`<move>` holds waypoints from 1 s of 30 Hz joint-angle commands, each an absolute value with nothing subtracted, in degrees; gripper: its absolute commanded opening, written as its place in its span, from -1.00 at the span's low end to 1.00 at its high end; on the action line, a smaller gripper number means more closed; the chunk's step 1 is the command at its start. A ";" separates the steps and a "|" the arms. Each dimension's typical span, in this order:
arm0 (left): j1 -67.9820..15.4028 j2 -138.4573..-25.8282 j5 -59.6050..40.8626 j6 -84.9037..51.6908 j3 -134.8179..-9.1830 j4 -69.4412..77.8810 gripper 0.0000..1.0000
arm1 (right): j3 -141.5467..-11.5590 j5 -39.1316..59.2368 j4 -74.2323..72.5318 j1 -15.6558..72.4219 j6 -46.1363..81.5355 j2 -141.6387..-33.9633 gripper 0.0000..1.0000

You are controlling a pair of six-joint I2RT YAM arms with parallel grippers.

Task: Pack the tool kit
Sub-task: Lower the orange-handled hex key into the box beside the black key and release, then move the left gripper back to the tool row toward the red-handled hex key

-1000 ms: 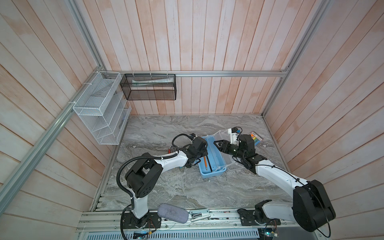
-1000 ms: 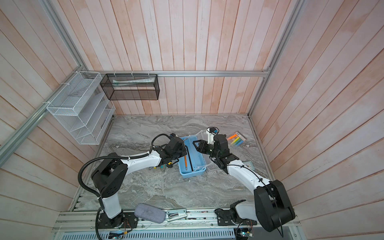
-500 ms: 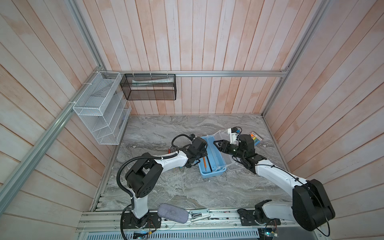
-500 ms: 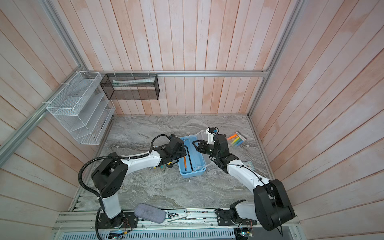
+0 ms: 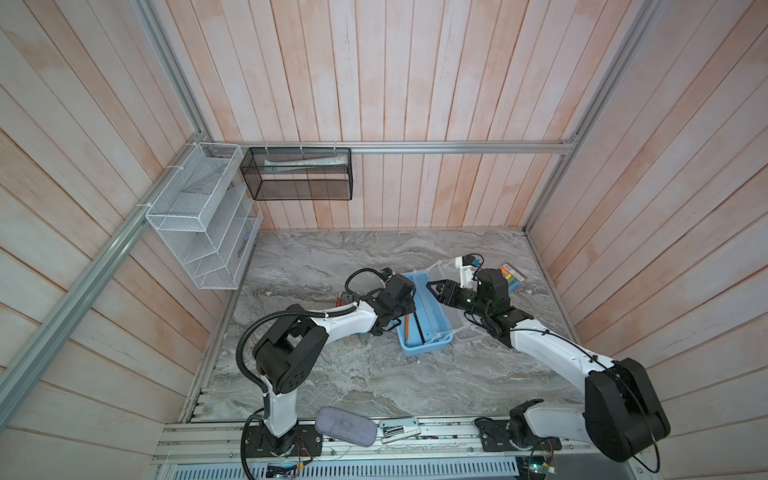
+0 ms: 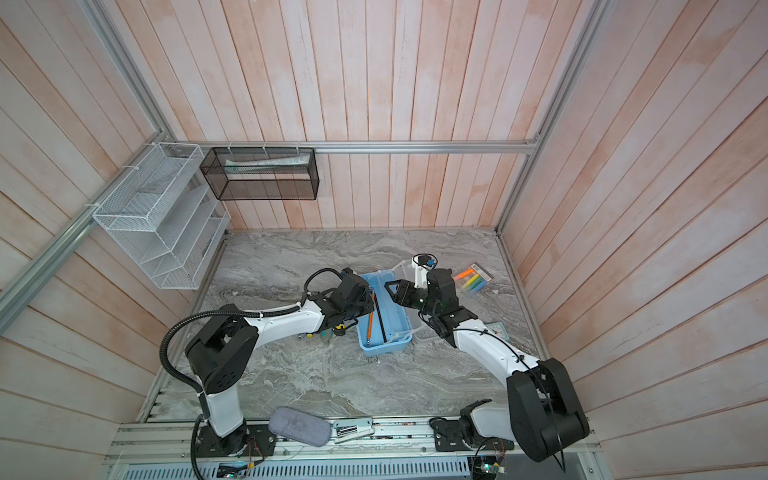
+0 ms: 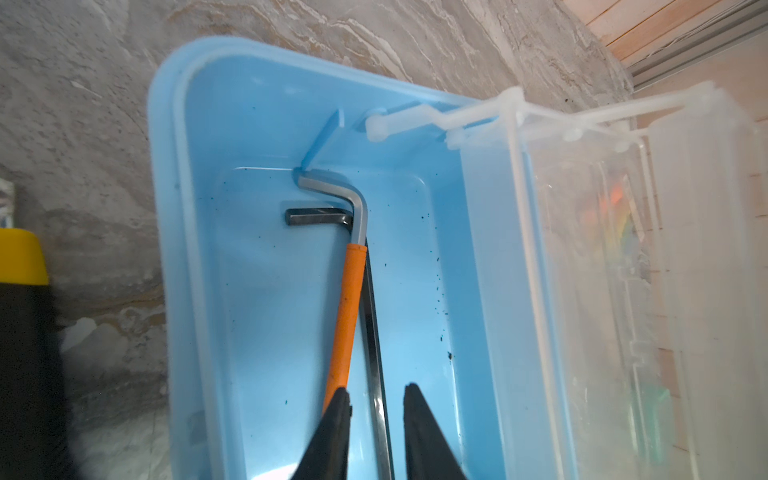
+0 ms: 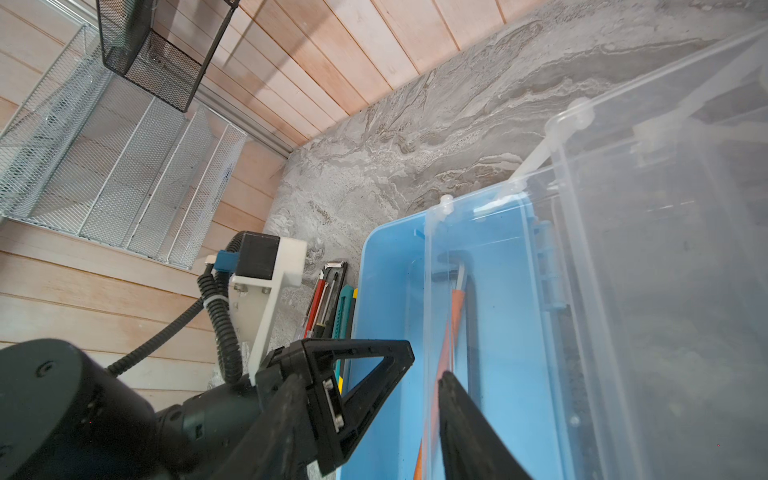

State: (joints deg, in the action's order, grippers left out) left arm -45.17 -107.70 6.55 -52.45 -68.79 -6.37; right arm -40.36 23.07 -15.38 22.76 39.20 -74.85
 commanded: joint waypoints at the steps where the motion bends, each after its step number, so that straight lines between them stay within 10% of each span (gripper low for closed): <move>1: -44.79 -105.76 6.37 -48.90 -69.41 -4.86 -0.46 | -41.22 24.31 -15.01 22.51 38.15 -74.71 0.02; 30: -34.38 -77.21 13.85 -29.95 -51.16 -12.87 -0.13 | -47.98 11.89 -9.09 31.60 28.83 -75.93 0.01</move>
State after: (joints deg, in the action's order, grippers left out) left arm -35.73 -79.33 13.93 -30.98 -52.84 -11.42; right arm -47.79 14.17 -8.60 31.11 30.13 -74.74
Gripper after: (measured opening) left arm 0.437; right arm 0.508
